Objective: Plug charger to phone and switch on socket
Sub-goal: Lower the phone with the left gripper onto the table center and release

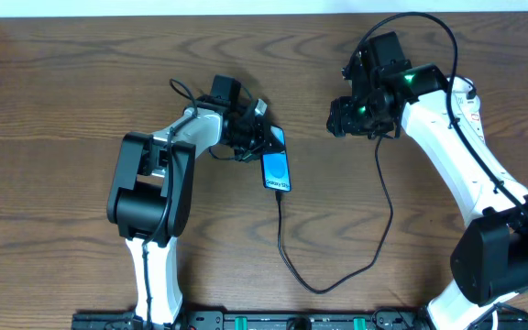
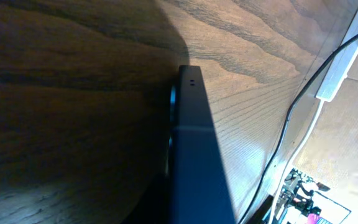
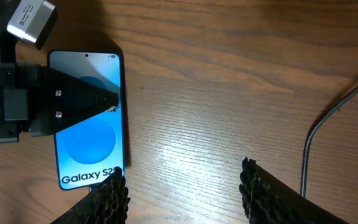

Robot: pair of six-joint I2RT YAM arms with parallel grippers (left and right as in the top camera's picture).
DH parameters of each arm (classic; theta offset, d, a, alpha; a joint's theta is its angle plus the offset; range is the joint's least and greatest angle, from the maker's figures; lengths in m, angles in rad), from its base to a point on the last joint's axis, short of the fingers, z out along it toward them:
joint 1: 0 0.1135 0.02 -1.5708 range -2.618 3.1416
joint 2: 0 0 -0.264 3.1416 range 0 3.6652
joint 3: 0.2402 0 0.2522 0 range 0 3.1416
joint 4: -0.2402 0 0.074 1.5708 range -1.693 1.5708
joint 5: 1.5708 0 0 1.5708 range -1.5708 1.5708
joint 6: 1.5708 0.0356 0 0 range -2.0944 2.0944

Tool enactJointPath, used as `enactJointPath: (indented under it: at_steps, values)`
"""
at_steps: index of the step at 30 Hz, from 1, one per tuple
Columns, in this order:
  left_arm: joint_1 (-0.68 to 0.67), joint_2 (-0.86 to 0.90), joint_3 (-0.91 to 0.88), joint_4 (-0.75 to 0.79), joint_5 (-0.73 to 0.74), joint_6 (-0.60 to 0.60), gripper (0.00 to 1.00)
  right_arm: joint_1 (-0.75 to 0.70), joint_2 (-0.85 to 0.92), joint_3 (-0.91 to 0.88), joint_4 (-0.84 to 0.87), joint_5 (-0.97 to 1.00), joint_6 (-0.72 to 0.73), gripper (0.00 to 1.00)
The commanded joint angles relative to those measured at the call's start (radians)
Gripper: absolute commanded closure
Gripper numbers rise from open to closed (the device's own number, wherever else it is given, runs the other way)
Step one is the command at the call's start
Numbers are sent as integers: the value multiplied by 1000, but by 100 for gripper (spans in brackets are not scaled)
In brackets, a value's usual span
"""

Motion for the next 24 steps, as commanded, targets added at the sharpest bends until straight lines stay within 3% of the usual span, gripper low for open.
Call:
enactJointPath:
  at_steps: [1,3,15,24]
  values:
    - [-2,15,20,-8,-27,-28,92,7,-25,12,1,12,-13,43]
    - [-3,15,20,-14,-48,-27,91,7,-25,12,3,12,-13,42]
    - [-2,15,20,-77,-230,-15,55,7,-25,12,3,11,-13,41]
    - [-2,15,20,-119,-377,37,42,7,-25,12,-6,11,-13,41]
